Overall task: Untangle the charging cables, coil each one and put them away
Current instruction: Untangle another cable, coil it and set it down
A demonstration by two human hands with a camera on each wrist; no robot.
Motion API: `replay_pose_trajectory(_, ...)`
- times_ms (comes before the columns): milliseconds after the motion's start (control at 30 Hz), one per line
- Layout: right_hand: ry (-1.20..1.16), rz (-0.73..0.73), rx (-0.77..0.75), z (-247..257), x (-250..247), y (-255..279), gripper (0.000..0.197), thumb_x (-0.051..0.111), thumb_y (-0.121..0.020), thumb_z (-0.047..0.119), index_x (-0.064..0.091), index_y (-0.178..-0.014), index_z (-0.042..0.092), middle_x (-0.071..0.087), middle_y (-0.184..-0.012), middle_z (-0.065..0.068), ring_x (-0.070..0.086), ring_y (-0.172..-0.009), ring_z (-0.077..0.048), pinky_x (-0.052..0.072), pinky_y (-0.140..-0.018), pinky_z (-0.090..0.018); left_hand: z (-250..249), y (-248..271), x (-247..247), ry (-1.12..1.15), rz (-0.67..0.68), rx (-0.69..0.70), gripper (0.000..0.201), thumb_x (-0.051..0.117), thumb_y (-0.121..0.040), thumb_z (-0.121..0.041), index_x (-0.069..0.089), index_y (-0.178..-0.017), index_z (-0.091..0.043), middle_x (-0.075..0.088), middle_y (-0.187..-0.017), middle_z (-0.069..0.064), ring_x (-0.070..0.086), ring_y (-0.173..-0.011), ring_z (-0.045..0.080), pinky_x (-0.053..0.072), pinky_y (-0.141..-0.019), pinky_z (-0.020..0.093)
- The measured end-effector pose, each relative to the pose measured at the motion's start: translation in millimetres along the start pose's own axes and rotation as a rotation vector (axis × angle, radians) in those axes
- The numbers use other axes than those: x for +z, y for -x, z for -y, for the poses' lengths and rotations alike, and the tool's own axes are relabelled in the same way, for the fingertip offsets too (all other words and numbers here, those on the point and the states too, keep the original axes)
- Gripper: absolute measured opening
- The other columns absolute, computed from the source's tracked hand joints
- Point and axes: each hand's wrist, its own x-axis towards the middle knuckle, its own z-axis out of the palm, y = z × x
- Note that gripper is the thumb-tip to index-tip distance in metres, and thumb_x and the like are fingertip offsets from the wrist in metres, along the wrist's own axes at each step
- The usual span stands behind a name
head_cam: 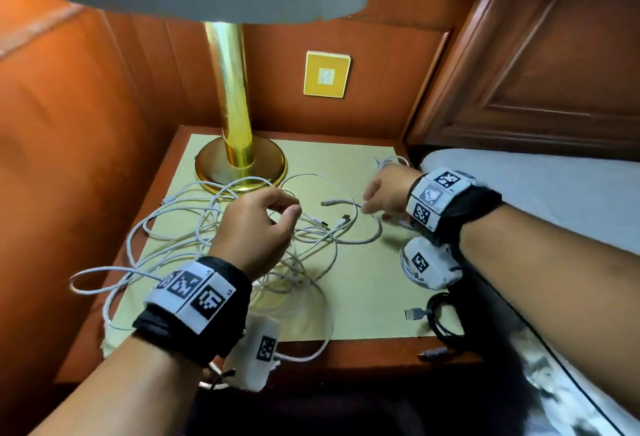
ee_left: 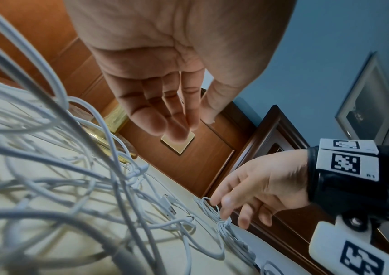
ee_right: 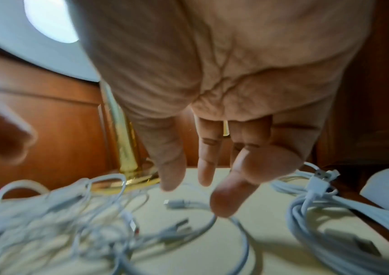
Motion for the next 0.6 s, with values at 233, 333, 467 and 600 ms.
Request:
replay_pose_trajectory(233, 0.491, 0.123, -0.058, 37, 58, 11, 0.019, 0.06, -0.095, 0.016, 0.066, -0.108, 0.004, 0.059, -0.09, -0.005, 0.061, -0.085, -0.026, 0.046, -0.073, -0.029, 12, 38, -31, 0.004, -0.032, 0.002, 0.008, 0.065, -0.093, -0.026, 0.073, -0.094, -0.024, 0.07, -0.088, -0.011, 0.068, -0.074, 0.007, 0.047, -0.066, 0.018)
replay_pose_trajectory(333, 0.515, 0.074, -0.096, 35, 66, 14, 0.016, 0.053, -0.098, 0.014, 0.062, -0.108, 0.006, 0.059, -0.096, -0.007, 0.064, -0.102, -0.028, 0.049, -0.081, -0.028, 22, 54, -48, 0.012, -0.031, -0.025, 0.009, 0.065, -0.094, -0.027, 0.073, -0.094, -0.024, 0.071, -0.089, -0.01, 0.069, -0.077, 0.01, 0.051, -0.069, 0.025)
replay_pose_trajectory(467, 0.375, -0.09, -0.078, 39, 47, 35, 0.006, 0.053, -0.095, 0.013, 0.059, -0.096, 0.011, 0.059, -0.09, -0.01, 0.059, -0.089, -0.032, 0.045, -0.074, -0.027, 33, 66, -67, 0.077, -0.071, -0.067, 0.007, 0.066, -0.094, -0.026, 0.072, -0.091, -0.025, 0.07, -0.086, -0.01, 0.071, -0.079, 0.016, 0.054, -0.071, 0.031)
replay_pose_trajectory(600, 0.122, -0.289, -0.151, 48, 15, 63, 0.014, 0.055, -0.096, 0.014, 0.067, -0.102, 0.014, 0.069, -0.109, -0.012, 0.063, -0.106, -0.03, 0.038, -0.065, -0.022, 36, 72, -75, 0.106, -0.081, -0.087, 0.006, 0.067, -0.093, -0.025, 0.072, -0.091, -0.022, 0.07, -0.085, -0.009, 0.072, -0.08, 0.018, 0.057, -0.074, 0.035)
